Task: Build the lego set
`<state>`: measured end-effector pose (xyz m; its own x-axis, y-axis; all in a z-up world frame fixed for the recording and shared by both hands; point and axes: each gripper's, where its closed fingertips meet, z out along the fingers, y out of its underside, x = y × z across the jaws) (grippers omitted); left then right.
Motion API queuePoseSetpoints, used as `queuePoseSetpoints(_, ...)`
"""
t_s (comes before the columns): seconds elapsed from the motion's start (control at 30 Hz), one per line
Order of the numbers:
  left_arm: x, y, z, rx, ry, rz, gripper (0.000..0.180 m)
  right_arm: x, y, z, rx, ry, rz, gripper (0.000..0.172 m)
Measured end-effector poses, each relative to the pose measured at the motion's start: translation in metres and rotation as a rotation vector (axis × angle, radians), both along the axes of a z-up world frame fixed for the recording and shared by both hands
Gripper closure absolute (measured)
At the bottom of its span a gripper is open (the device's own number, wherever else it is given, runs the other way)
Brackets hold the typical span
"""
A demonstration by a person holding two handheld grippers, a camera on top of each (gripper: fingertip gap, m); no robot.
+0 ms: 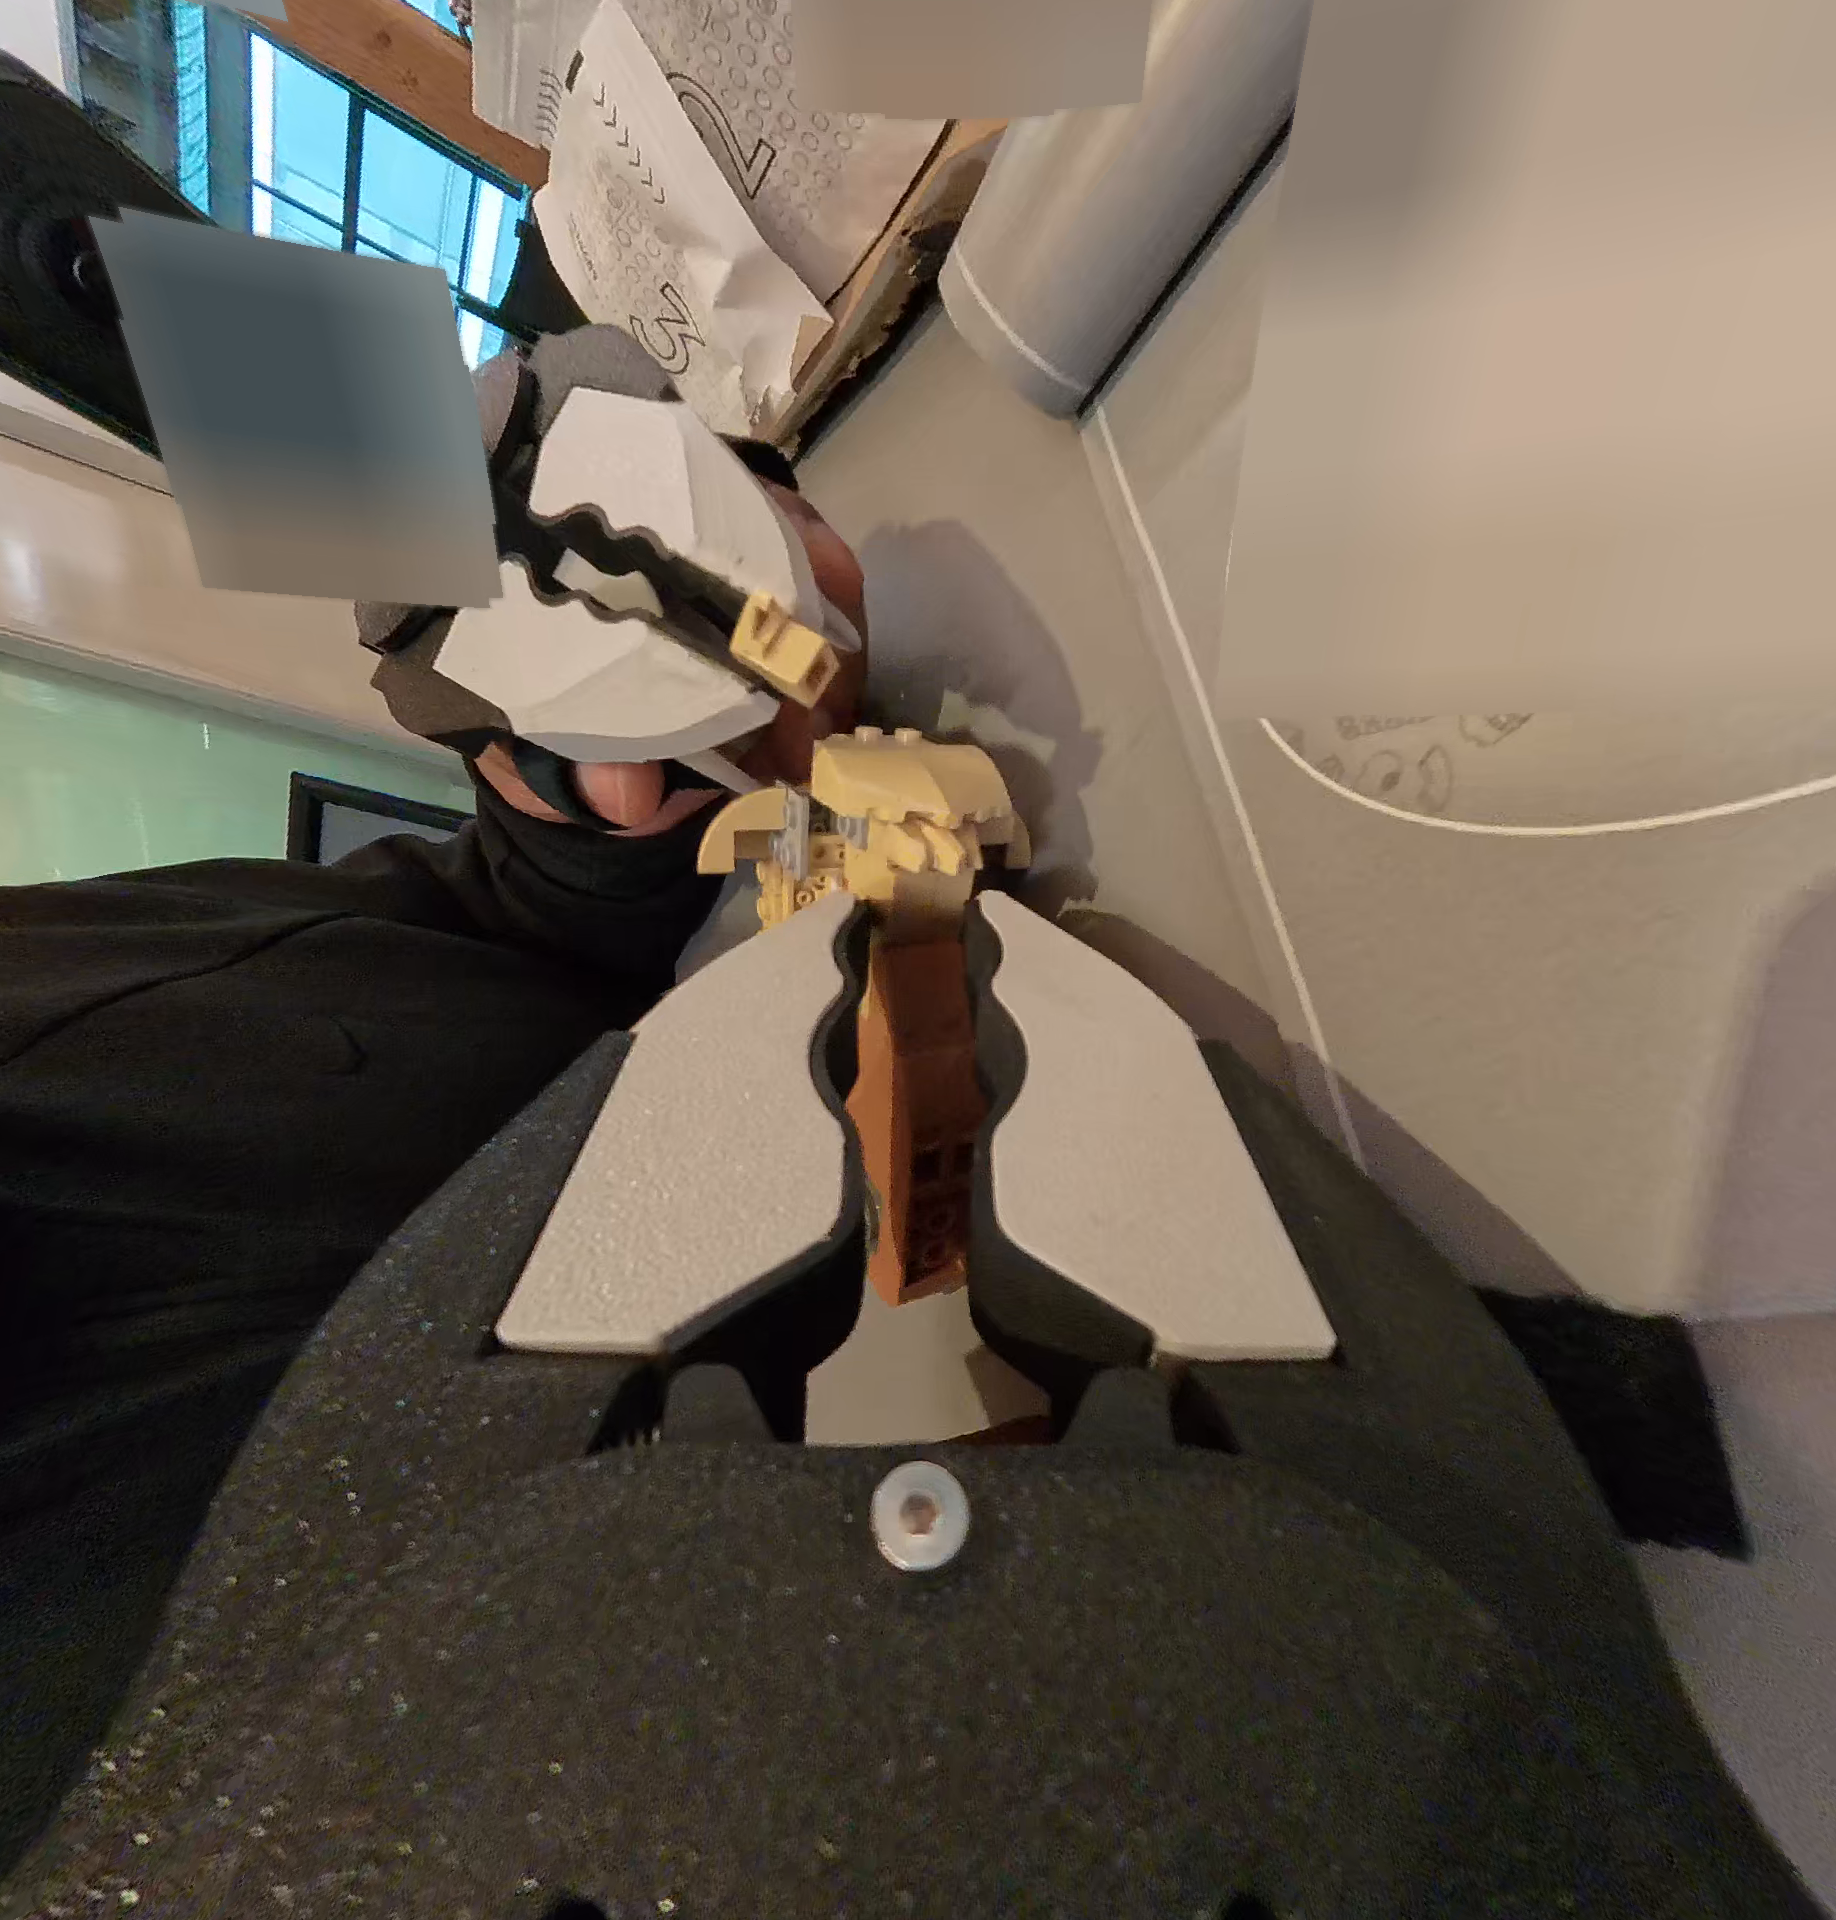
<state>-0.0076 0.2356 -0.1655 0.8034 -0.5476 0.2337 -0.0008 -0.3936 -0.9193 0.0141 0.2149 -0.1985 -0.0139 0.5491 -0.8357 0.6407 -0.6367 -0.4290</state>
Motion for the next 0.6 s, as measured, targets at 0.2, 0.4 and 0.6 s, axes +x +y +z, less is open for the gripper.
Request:
queuePoseSetpoints(0.2, -0.006, 0.0, 0.005, -0.003, -0.07, 0.016, 0.173, -0.006, -0.007, 0.0, 0.001, -0.005, 0.049, 0.154)
queuePoseSetpoints(0.4, -0.011, 0.001, 0.007, 0.001, -0.105, 0.035, 0.173, -0.009, -0.026, 0.001, 0.055, 0.017, 0.142, 0.16)
queuePoseSetpoints(0.6, -0.013, -0.002, 0.013, 0.021, -0.156, 0.017, 0.173, 0.0, -0.029, 0.003, 0.251, 0.047, 0.141, 0.166)
